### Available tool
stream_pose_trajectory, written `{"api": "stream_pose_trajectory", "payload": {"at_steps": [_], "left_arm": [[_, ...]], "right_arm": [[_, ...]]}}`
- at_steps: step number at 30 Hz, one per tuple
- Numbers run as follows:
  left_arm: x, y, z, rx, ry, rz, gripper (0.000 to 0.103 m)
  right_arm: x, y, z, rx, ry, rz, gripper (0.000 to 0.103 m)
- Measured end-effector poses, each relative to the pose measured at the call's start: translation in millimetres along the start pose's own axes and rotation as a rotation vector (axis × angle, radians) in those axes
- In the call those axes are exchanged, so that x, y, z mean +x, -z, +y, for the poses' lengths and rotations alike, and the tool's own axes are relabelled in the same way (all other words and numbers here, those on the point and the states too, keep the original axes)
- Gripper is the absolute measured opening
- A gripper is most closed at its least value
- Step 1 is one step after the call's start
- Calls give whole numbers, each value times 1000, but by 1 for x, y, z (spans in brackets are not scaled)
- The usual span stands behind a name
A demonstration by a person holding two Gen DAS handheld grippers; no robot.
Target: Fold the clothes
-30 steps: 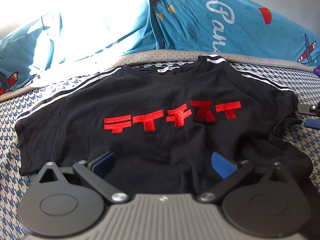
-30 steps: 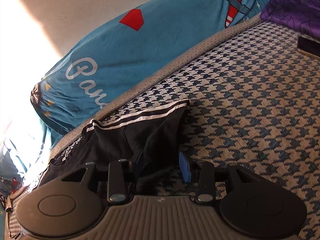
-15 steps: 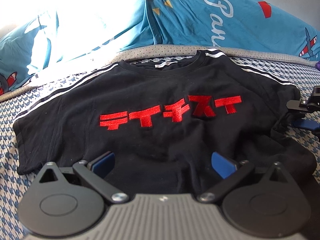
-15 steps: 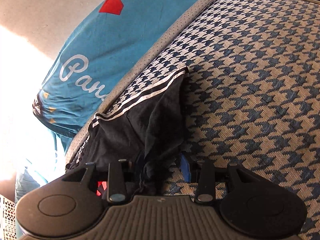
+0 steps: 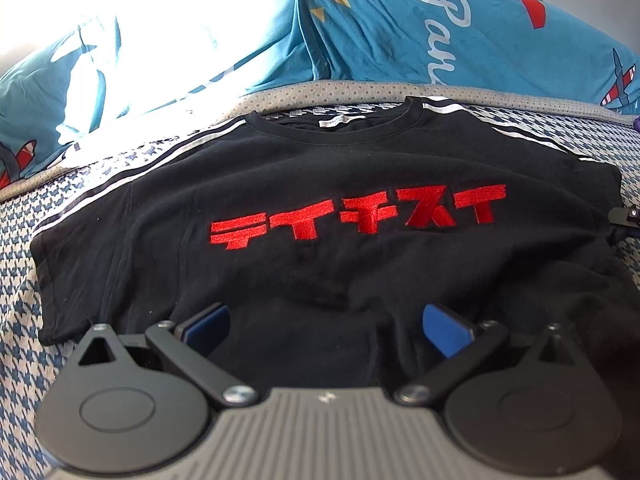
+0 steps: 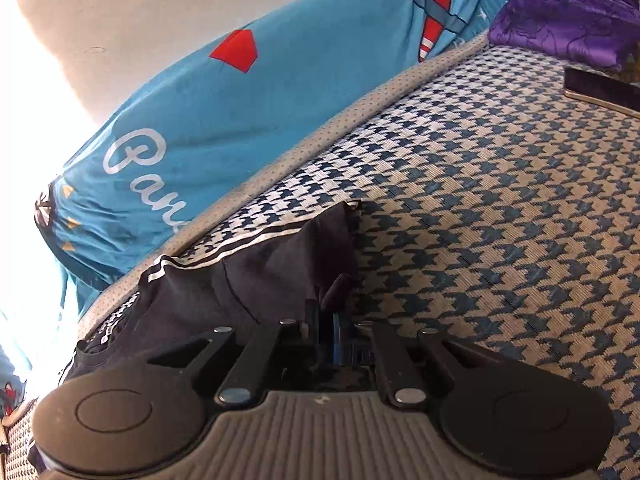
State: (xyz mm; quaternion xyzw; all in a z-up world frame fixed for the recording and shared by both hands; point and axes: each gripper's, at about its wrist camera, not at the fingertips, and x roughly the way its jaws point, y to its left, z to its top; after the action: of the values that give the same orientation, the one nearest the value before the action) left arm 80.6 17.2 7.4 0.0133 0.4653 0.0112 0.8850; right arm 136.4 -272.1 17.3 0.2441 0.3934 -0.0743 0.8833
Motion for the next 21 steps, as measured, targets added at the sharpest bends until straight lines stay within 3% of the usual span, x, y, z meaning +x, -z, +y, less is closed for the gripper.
{"api": "stream_pose_trajectory", "payload": {"at_steps": [2, 5, 10, 15, 21], "left_arm": [[0, 1, 0, 4, -1, 3, 103], [1, 1, 0, 8, -3, 6, 103], [1, 3, -1, 12, -5, 7, 103], [0, 4, -5, 17, 6, 4, 103], [3, 6, -12, 35, 11, 9, 103]], "right_arm": [[7, 0, -9, 42, 18, 51, 8], [8, -3, -19, 95, -21, 83, 10], [-6, -11, -31, 112, -24, 9, 18], [-7, -22, -37, 83, -13, -49, 19], [9, -36, -44, 106, -81, -66, 27]]}}
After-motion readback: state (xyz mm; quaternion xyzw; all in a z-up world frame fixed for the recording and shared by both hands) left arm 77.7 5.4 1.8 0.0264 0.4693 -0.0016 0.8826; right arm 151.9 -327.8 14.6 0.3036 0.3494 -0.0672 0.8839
